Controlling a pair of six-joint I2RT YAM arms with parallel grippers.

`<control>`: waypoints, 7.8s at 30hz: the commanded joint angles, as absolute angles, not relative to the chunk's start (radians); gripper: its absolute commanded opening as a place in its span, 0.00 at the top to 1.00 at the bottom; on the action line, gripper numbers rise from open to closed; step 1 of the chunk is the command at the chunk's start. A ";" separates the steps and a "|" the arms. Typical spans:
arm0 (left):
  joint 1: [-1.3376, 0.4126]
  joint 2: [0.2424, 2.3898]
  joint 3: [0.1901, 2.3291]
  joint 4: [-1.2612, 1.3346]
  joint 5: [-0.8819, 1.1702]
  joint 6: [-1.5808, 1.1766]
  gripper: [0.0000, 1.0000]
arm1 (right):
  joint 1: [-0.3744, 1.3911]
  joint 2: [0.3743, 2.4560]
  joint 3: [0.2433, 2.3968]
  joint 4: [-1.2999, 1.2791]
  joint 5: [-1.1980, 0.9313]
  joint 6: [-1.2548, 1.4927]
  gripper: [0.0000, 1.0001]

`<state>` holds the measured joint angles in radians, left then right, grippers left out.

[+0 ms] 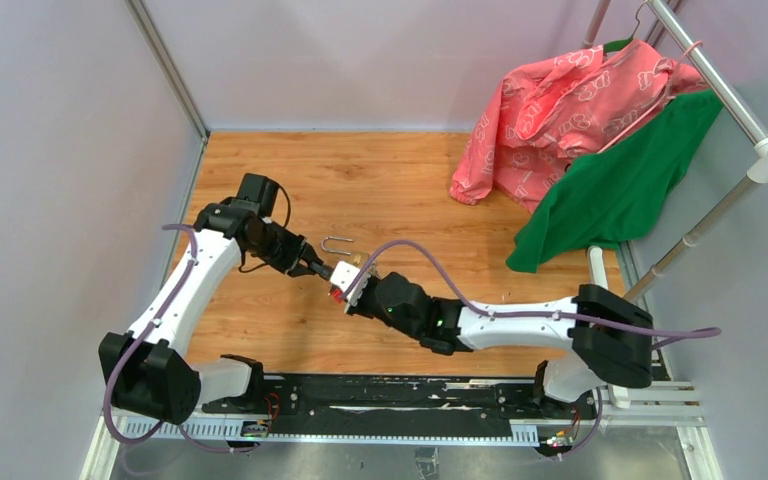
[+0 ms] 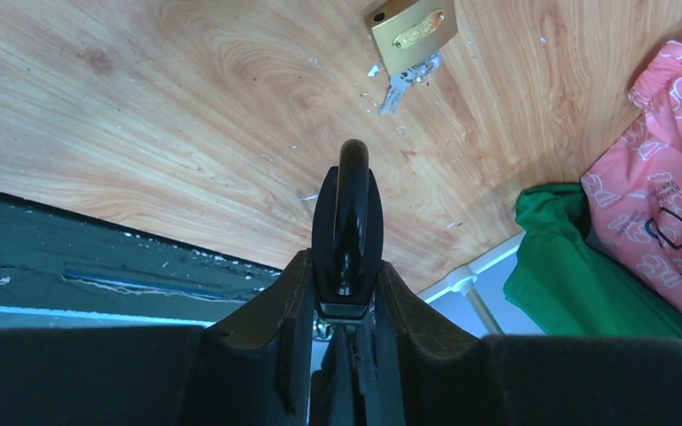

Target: Unlock with the key

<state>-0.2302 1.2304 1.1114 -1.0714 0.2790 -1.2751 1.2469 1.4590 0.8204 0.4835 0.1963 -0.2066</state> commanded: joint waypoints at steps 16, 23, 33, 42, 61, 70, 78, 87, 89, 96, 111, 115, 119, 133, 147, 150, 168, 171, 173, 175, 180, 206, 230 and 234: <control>-0.245 1.190 1.150 -1.076 0.351 -1.295 1.00 | 1.357 1.426 0.748 0.788 0.375 -0.453 1.00; -0.245 1.222 1.115 -1.075 0.329 -1.207 1.00 | 1.356 1.310 0.699 0.668 0.359 -0.317 1.00; -0.246 1.231 0.927 -1.015 0.282 -1.173 1.00 | 1.348 1.088 0.537 0.368 0.500 -0.131 1.00; -0.260 1.287 0.827 -0.911 0.303 -1.185 1.00 | 1.317 1.040 0.536 0.288 0.525 -0.114 1.00; -0.428 1.487 0.883 -0.821 0.172 -1.280 1.00 | 1.281 0.978 0.507 0.243 0.546 -0.133 1.00; -0.473 1.477 0.878 -0.825 0.057 -1.274 0.91 | 1.259 0.952 0.492 0.239 0.537 -0.138 1.00; -0.507 1.479 0.883 -0.844 0.003 -1.269 0.79 | 1.257 0.940 0.492 0.234 0.536 -0.147 1.00; -0.514 1.454 0.892 -0.858 -0.064 -1.236 0.43 | 1.254 0.942 0.500 0.239 0.532 -0.159 1.00; -0.514 1.460 0.897 -0.861 -0.070 -1.219 0.32 | 1.253 0.938 0.501 0.241 0.531 -0.160 1.00; -0.522 1.448 0.923 -0.863 -0.082 -1.197 0.23 | 1.253 0.925 0.500 0.241 0.532 -0.163 1.00; -0.547 1.140 0.783 -0.899 -0.403 -0.967 0.16 | 1.253 0.894 0.465 0.276 0.230 -0.079 1.00; -0.552 1.145 0.733 -0.871 -0.349 -0.951 0.13 | 1.252 0.897 0.455 0.309 0.217 -0.037 1.00; -0.575 1.160 0.713 -0.859 -0.345 -0.955 0.12 | 1.252 0.893 0.455 0.294 0.217 -0.026 1.00; -0.695 1.334 0.739 -0.807 -0.344 -1.000 0.14 | 1.252 0.852 0.424 0.263 0.236 -0.014 1.00; -0.777 1.500 0.779 -0.810 -0.348 -1.068 0.28 | 1.252 0.842 0.416 0.261 0.258 -0.042 1.00; -0.787 1.505 0.784 -0.816 -0.359 -1.085 0.43 | 1.252 0.826 0.406 0.259 0.263 -0.041 1.00; -0.875 1.611 1.316 -1.371 -0.858 -0.982 0.77 | 1.250 0.730 0.370 0.245 0.399 -0.066 1.00; -0.877 1.695 1.417 -1.577 -0.993 -1.089 0.77 | 1.248 0.729 0.365 0.261 0.422 -0.071 1.00; -0.875 1.714 1.438 -1.606 -1.020 -1.085 0.78 | 1.249 0.732 0.365 0.272 0.435 -0.077 1.00; -0.876 1.720 1.450 -1.607 -1.027 -1.083 0.78 | 1.248 0.737 0.365 0.289 0.446 -0.088 1.00; -0.875 1.737 1.481 -1.606 -1.074 -1.075 0.76 | 1.249 0.768 0.380 0.315 0.452 -0.114 1.00; -0.774 1.754 1.729 -1.433 -0.790 -0.990 0.91 | 1.239 0.887 0.452 0.488 0.228 -0.048 1.00; -0.616 1.789 1.649 -1.417 -0.226 -0.981 1.00 | 1.256 1.129 0.685 0.328 0.157 -0.580 1.00; -0.600 1.788 1.641 -1.426 -0.179 -1.007 1.00 | 1.298 1.209 0.716 0.323 0.173 -0.763 1.00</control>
